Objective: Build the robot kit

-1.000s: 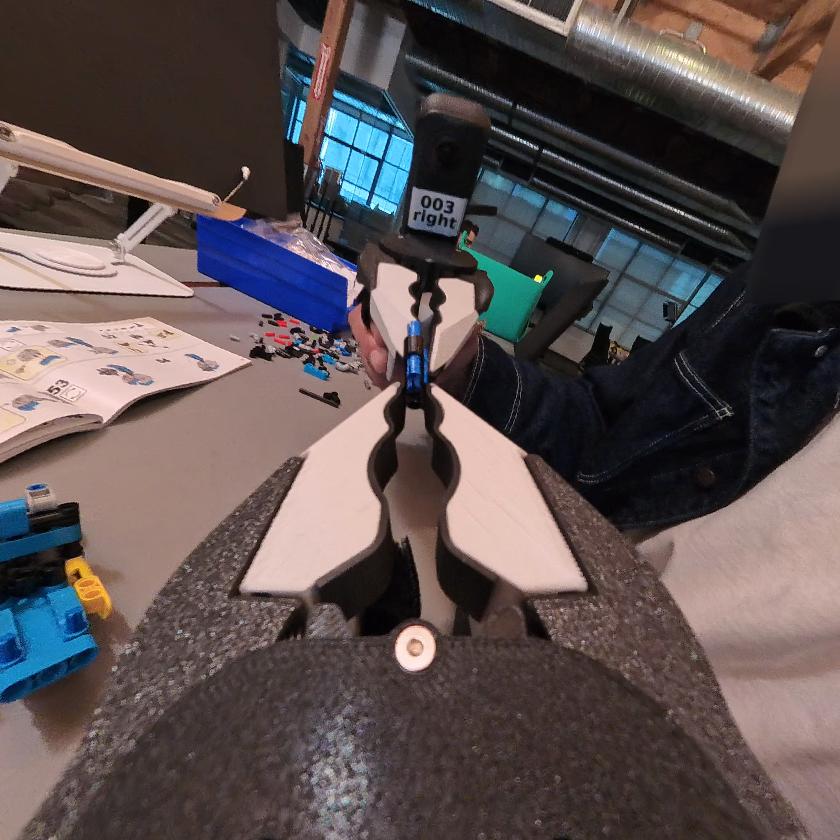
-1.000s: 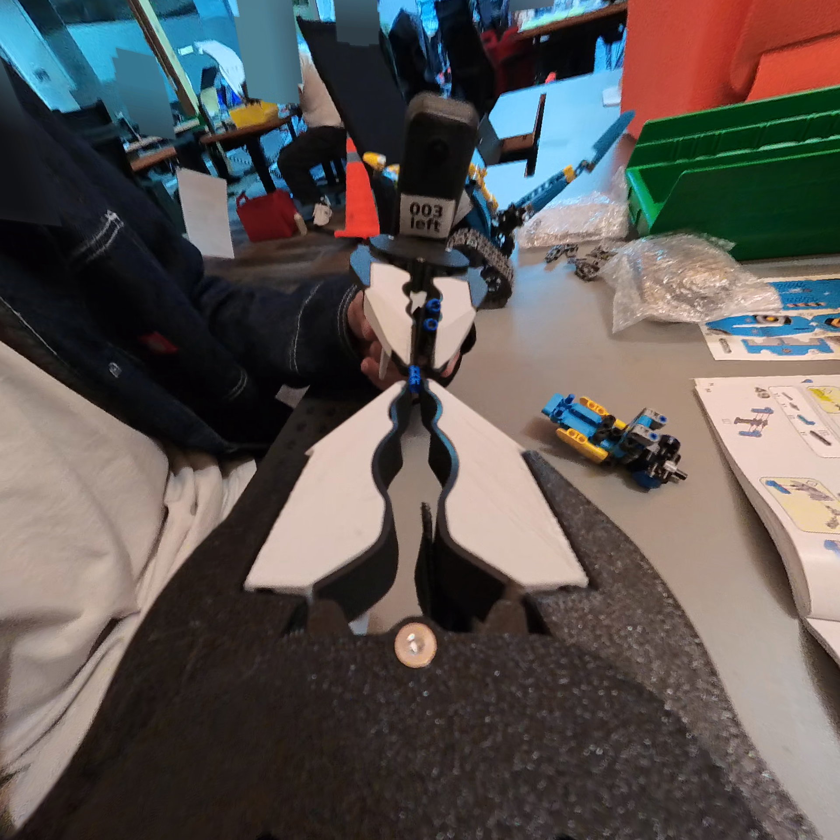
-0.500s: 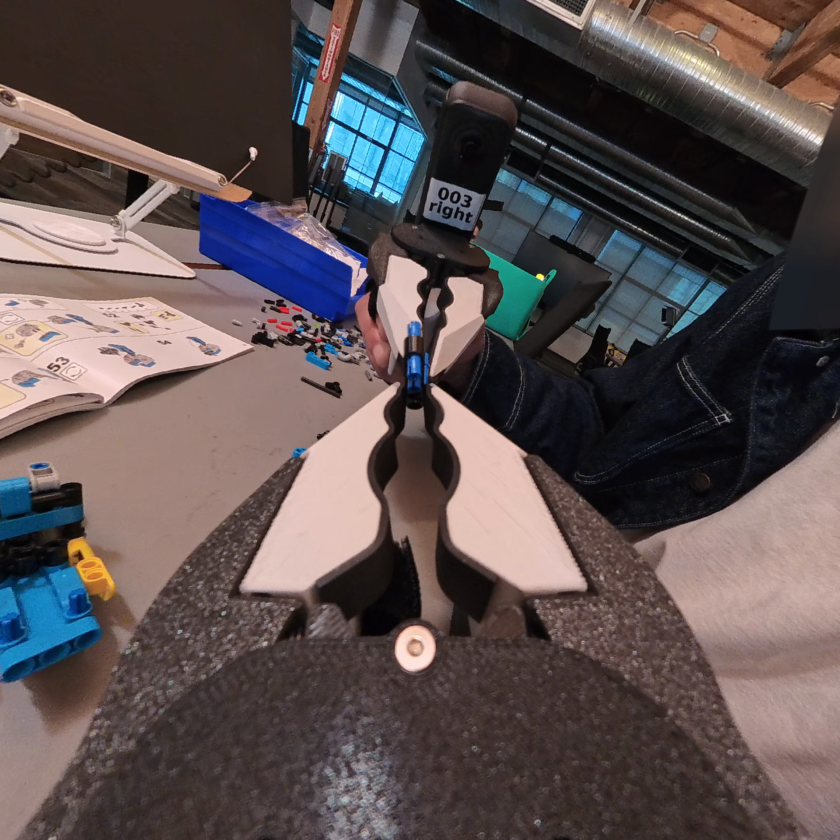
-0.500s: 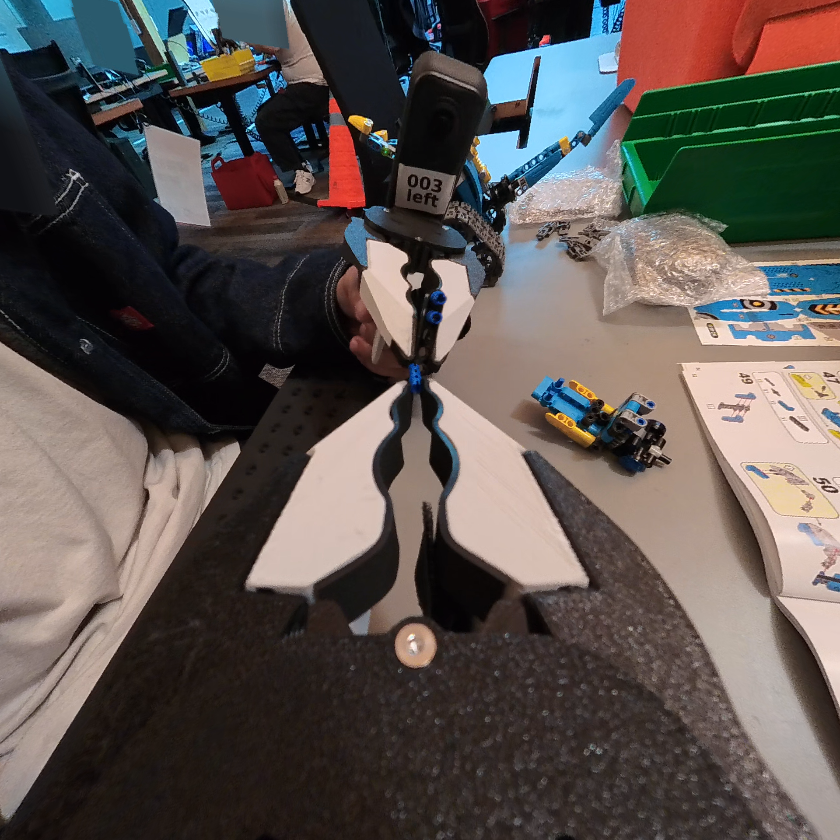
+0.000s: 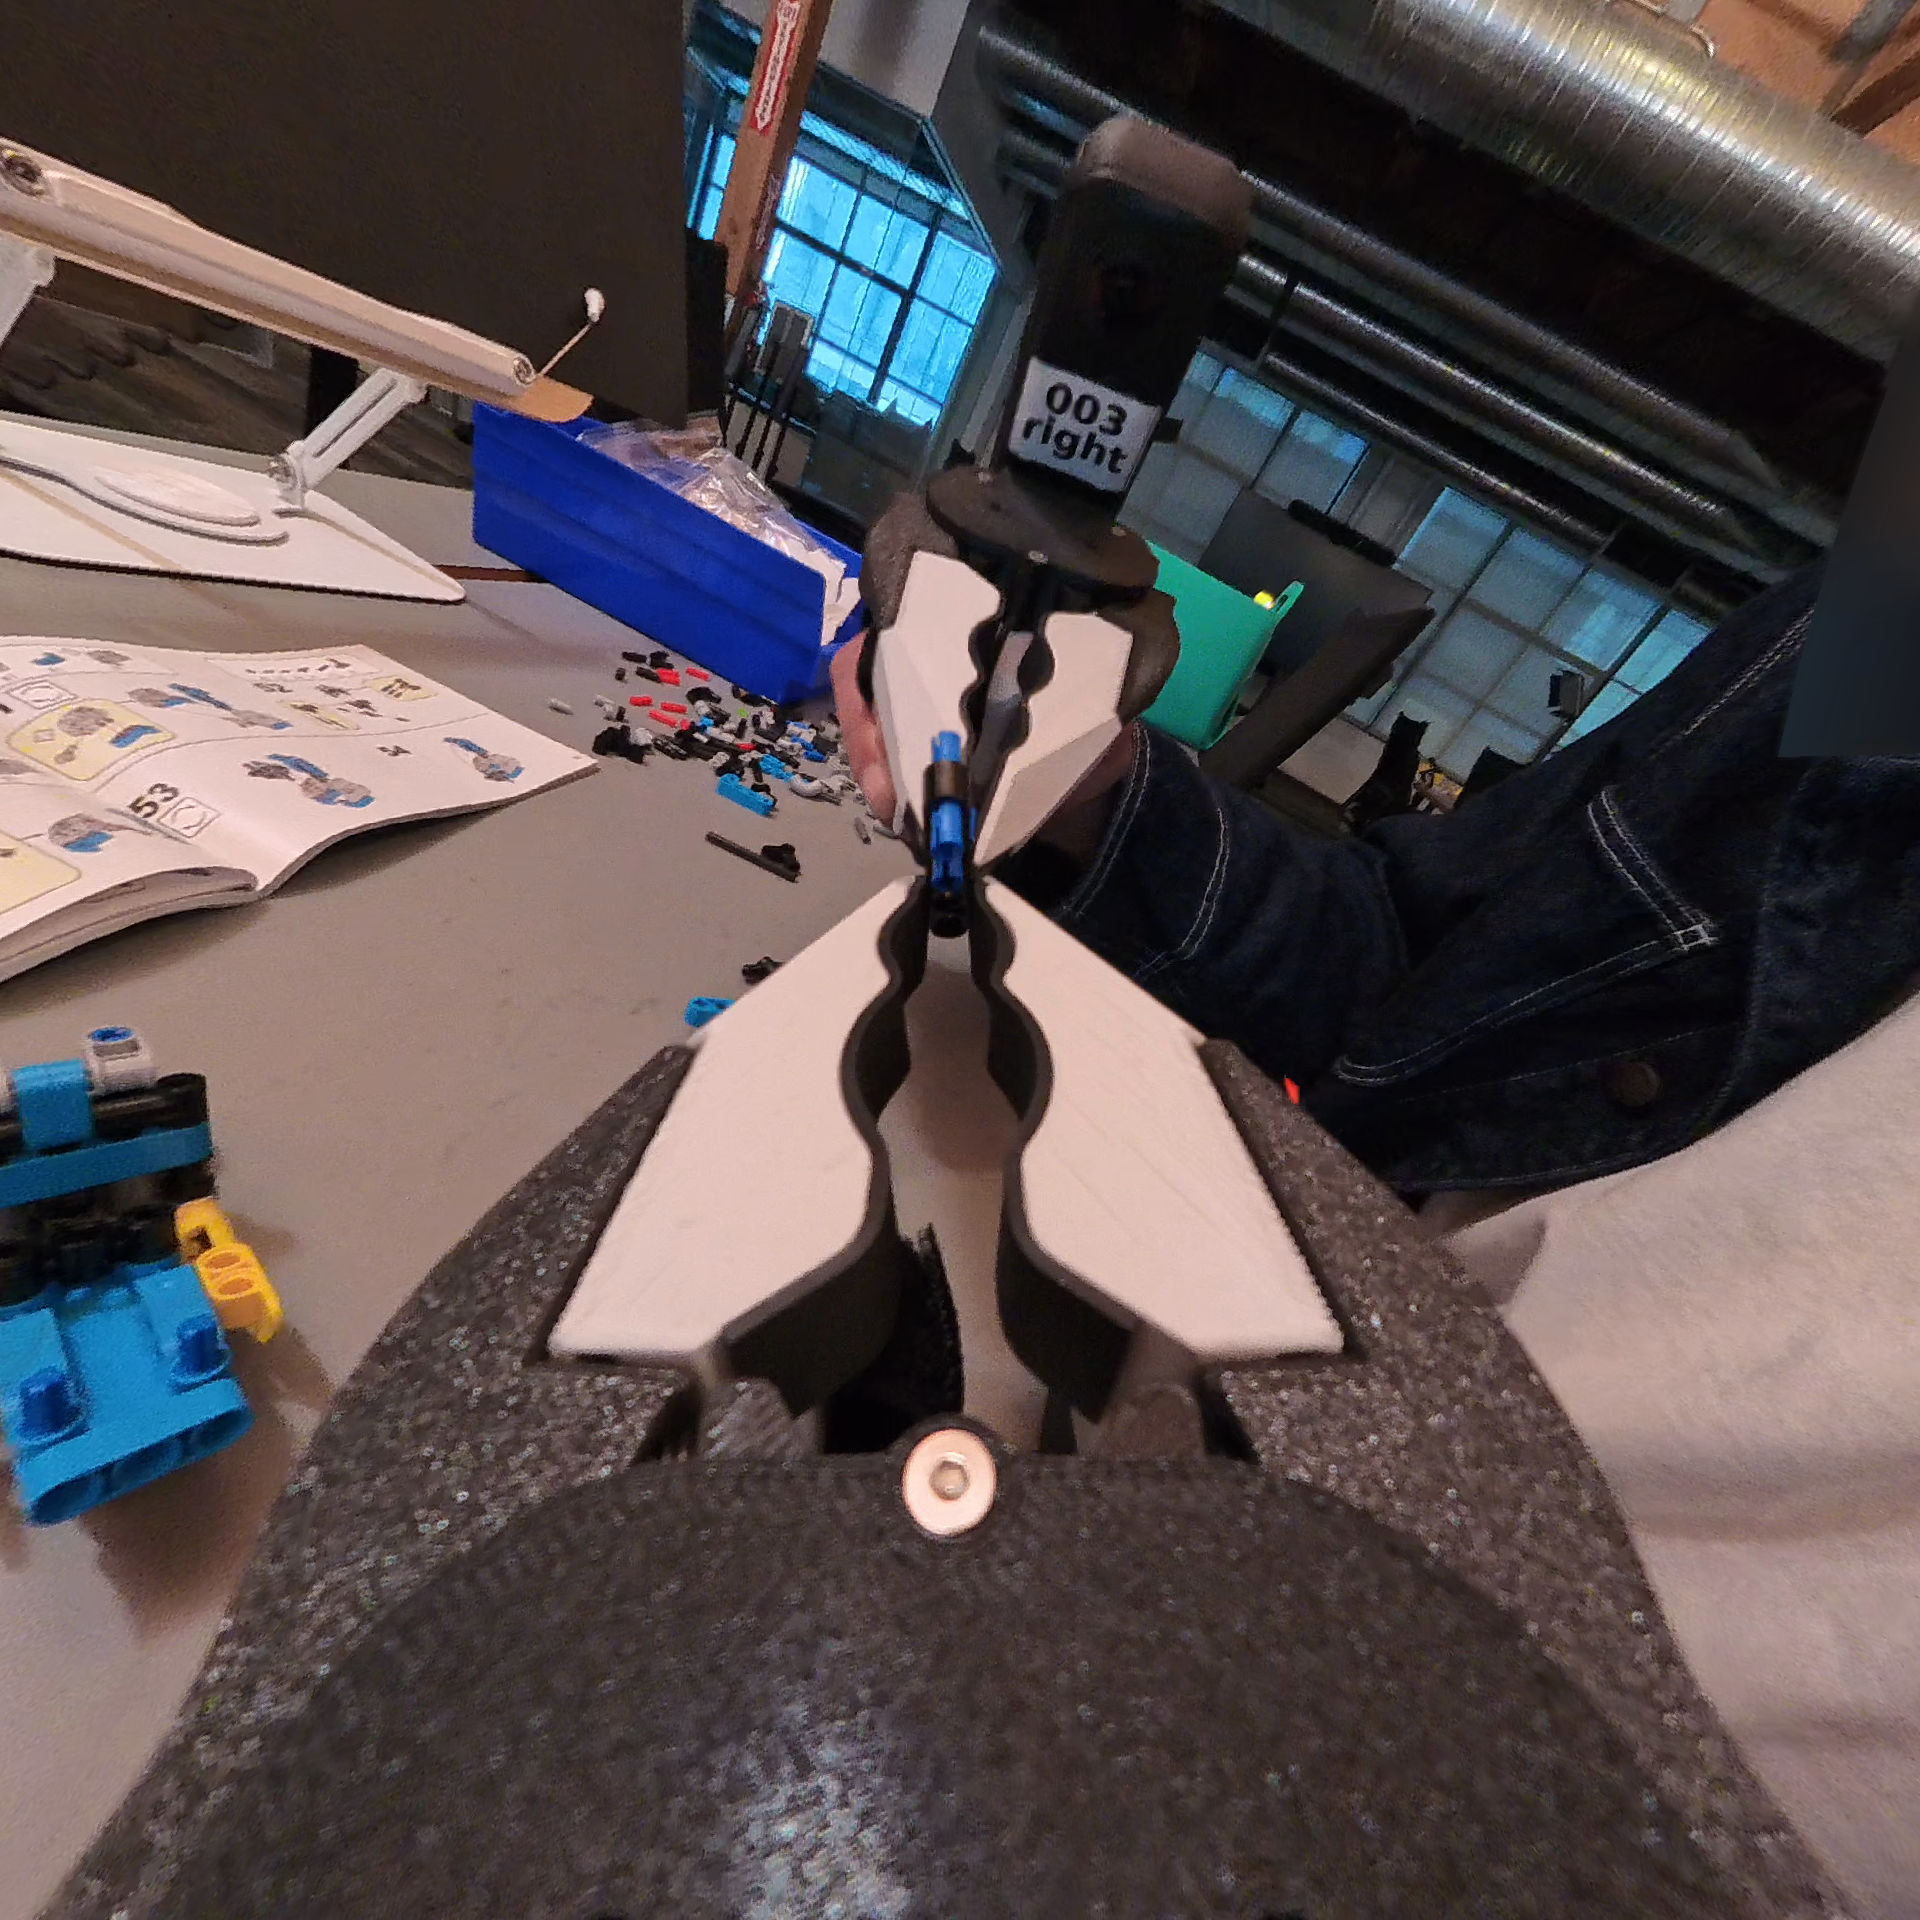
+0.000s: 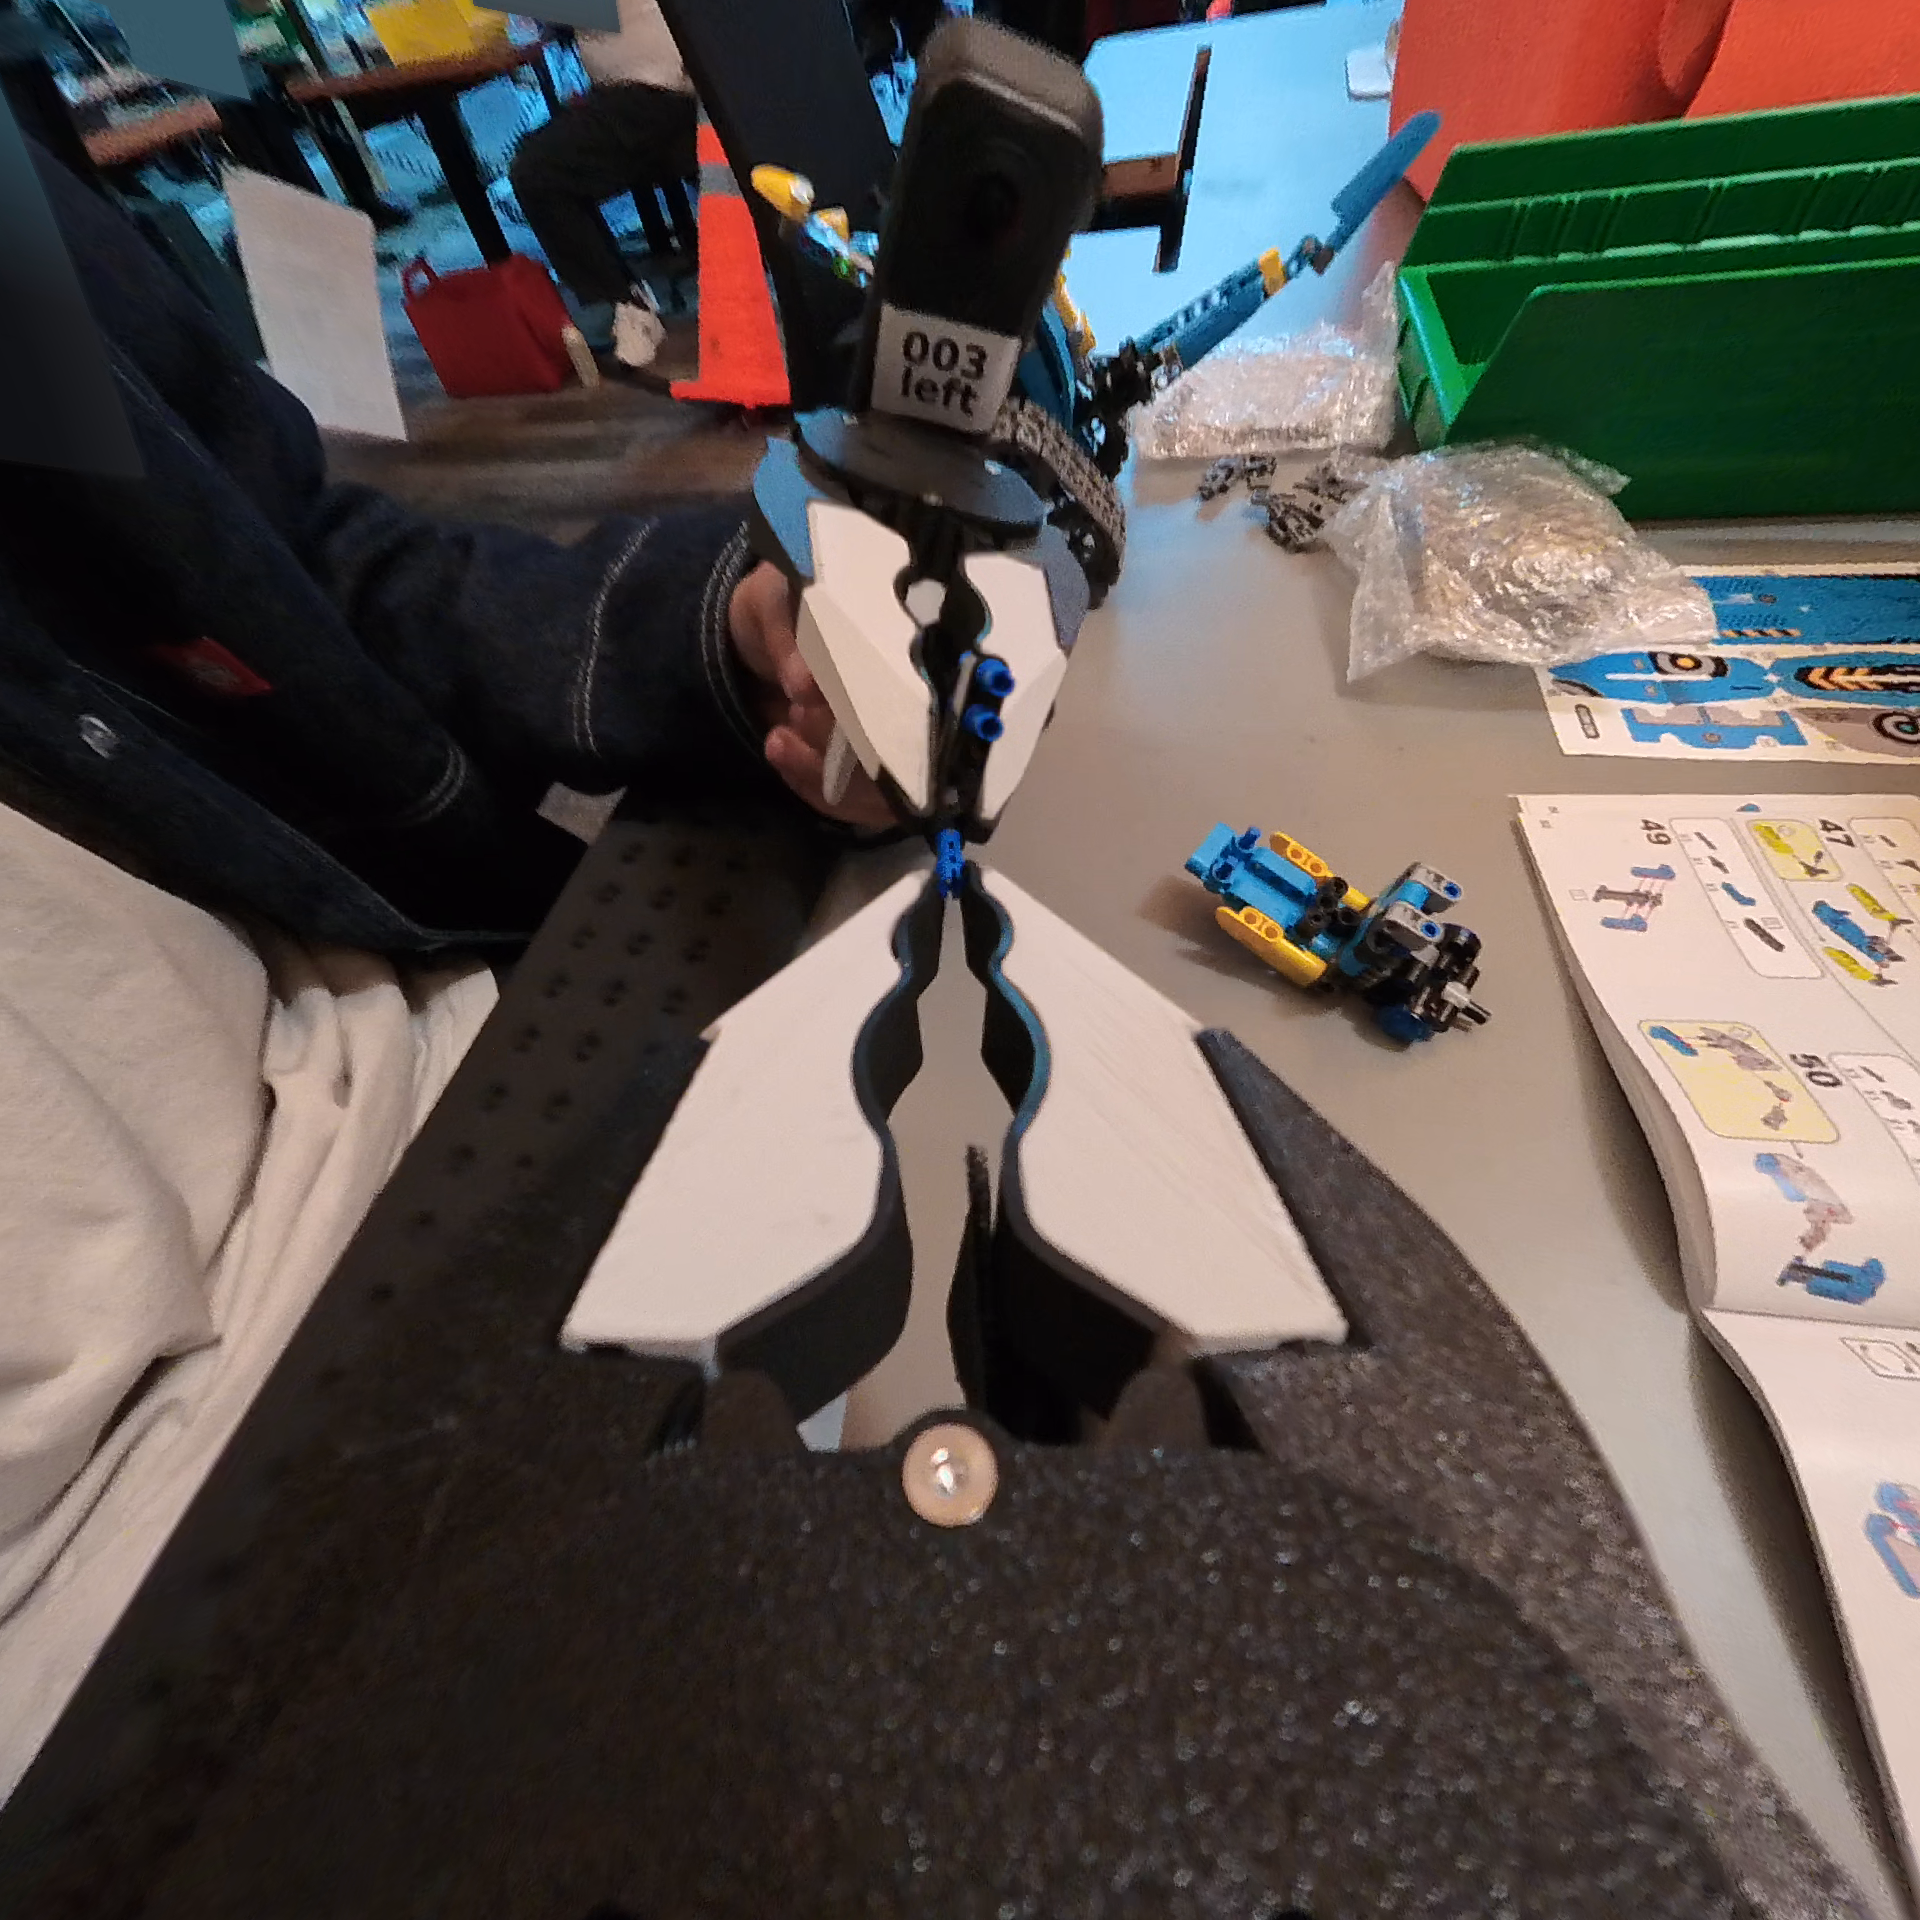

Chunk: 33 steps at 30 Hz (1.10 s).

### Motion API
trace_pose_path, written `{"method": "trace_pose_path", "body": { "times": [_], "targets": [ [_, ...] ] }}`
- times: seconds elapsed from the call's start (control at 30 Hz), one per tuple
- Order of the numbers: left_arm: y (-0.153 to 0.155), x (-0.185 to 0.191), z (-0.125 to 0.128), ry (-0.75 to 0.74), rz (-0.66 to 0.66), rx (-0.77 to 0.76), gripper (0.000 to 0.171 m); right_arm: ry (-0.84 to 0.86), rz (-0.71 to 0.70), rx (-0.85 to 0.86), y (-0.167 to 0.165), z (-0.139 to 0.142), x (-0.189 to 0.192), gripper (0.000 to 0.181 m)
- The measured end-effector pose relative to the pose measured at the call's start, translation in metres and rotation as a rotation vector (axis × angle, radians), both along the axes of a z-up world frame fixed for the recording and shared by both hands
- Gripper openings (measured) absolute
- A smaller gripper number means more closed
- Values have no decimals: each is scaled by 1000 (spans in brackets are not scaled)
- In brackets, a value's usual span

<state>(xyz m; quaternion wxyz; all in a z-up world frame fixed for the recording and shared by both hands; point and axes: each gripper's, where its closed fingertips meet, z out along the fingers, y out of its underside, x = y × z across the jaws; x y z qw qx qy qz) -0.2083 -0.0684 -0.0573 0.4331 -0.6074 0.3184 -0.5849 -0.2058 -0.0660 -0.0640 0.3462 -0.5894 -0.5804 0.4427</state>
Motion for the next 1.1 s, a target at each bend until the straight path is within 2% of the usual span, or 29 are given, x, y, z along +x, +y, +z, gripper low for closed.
{"method": "trace_pose_path", "body": {
  "times": [0.2, 0.43, 0.63, 0.93, 1.1],
  "targets": [
    [-3, -3, 13, -109, -49, -66, 6, 92, 23, -29, -4, 12, -3, 3],
    [-8, -3, 10, -158, -160, -210, 5, 36, 42, 142, -10, 10, -3, 3],
    [-11, 3, 6, -150, -202, -255, 5, 80, 93, 27, -18, 10, -6, 1],
    [2, -1, 8, -170, -121, -250, 6, 138, 14, -13, -4, 14, -9, 0],
    [16, -3, -3, -116, -28, -256, 5, 78, -82, 70, 9, 3, -11, 1]
  ]
}}
